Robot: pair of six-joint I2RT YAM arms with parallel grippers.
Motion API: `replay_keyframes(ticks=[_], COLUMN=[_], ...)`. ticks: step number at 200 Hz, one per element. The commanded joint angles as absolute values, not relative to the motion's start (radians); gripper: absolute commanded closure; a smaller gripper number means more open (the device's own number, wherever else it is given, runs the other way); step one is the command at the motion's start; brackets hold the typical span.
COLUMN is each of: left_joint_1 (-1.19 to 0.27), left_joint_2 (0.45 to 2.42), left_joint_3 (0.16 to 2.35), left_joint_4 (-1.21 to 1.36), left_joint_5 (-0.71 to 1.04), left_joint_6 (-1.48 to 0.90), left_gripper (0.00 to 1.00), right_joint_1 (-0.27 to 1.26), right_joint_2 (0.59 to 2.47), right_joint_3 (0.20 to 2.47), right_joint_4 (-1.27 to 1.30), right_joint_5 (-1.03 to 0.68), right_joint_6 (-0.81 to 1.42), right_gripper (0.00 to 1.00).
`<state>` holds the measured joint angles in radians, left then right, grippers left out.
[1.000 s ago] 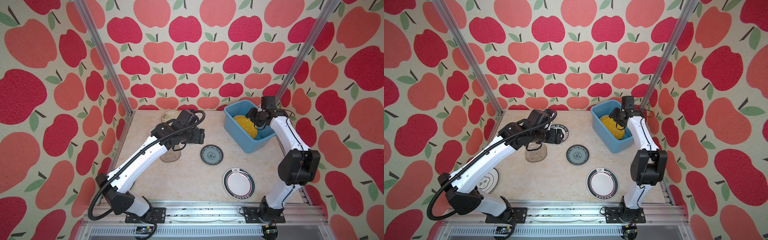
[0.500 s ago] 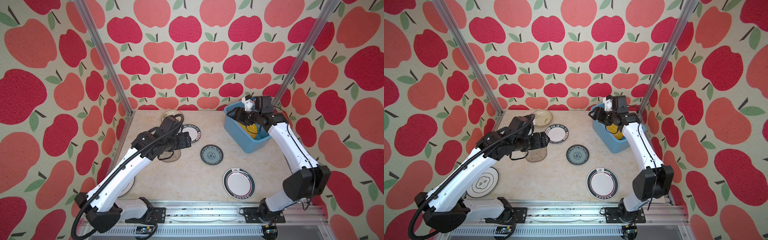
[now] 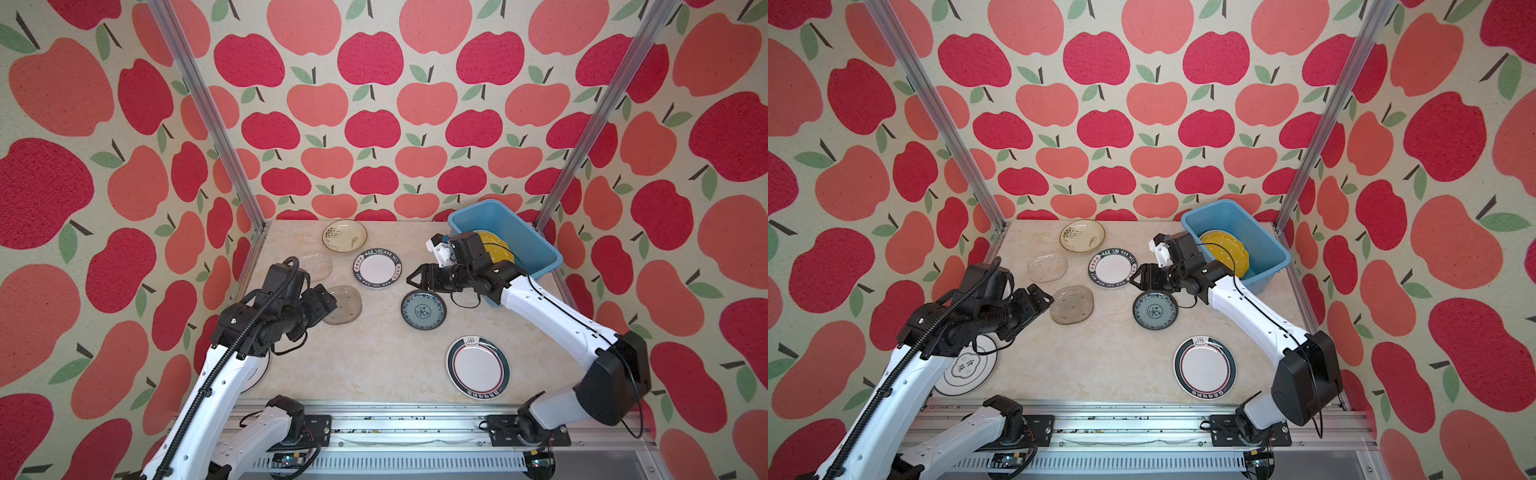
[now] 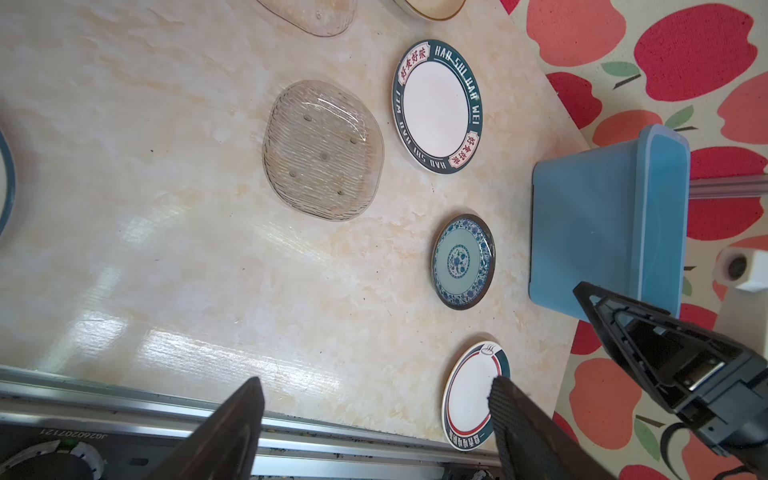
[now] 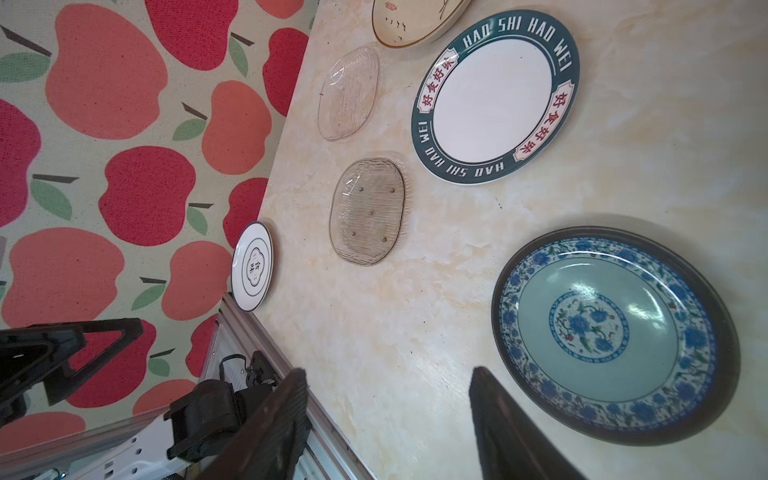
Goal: Place the plates into the plastic bin on the countertop
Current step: 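Move right gripper to HAO SHI HAO WEI plate while left arm shifts, then grasp the HAO SHI HAO WEI plate rim with the right gripper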
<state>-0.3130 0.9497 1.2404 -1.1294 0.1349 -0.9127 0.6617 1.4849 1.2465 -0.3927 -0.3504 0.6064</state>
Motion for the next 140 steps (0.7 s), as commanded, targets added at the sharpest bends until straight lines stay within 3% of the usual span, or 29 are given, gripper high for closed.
replay_keyframes(ticks=[1,50,99,140], left_joint_1=[-0.215,-0.075,-0.051,-0.046], left_joint_2=[1.009,1.224,1.432,1.494], left_joint_3=[1.217,1.234,1.313,1.326], left_joint_4=[-1.08,-0.919,-0.82,-0.759], left_joint_5=[0.278,0.383,0.411,0.433], left_joint_6=[-0.826,-0.701,-0.6,-0.57], left_gripper=[0.13,0.12,0.12,0.1], right_joint_1=[0.66,0.66,0.644,0.607], right_joint_2=[1.511,1.764,1.979,2.106], right_joint_3=[1.197,1.255,1.366,1.457], right_joint_4=[-0.192,-0.006,0.02,0.004], right_joint_5=[-0.282,-0.248,-0.165,-0.166], right_joint_6=[0.667,0.742,0.762,0.777], right_gripper=[0.35,0.37,0.36,0.36])
